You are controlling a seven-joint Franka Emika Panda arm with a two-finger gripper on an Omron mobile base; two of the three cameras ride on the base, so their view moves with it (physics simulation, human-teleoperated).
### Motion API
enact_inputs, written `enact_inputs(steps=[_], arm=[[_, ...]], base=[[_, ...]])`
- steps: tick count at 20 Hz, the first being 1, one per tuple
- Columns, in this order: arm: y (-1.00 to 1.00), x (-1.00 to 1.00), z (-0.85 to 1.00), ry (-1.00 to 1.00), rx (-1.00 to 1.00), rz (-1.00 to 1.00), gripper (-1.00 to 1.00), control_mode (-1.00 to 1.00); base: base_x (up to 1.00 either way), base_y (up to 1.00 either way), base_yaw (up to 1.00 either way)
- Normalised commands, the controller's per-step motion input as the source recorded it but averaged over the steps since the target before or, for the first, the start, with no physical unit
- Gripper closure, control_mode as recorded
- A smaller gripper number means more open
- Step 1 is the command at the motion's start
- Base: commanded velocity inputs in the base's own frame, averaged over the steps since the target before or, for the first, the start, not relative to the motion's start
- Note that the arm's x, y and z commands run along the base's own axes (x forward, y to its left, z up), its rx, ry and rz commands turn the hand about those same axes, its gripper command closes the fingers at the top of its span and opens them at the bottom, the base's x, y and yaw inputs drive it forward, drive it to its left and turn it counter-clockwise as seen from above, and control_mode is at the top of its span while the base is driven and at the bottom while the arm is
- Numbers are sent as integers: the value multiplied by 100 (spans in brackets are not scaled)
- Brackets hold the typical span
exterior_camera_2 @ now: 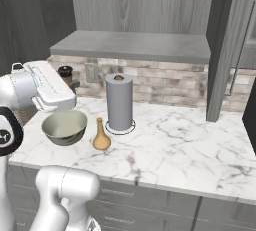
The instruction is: Retrieve the bottle and the shaker from the cabinet and place them next to the mixing bowl on the counter. Then add garlic from the fridge to the mixing bowl.
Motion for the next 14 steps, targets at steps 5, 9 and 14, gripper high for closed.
enact_inputs(steps=[5,9,14], arm=[[56,-31,-1,-23,-4,-7,100,-100],[54,-26,-21,-14,-4,-9,100,-100],[50,-17,-31,-11,-4,-8,100,-100]], base=[[0,0,0],[0,0,0],[0,0,0]])
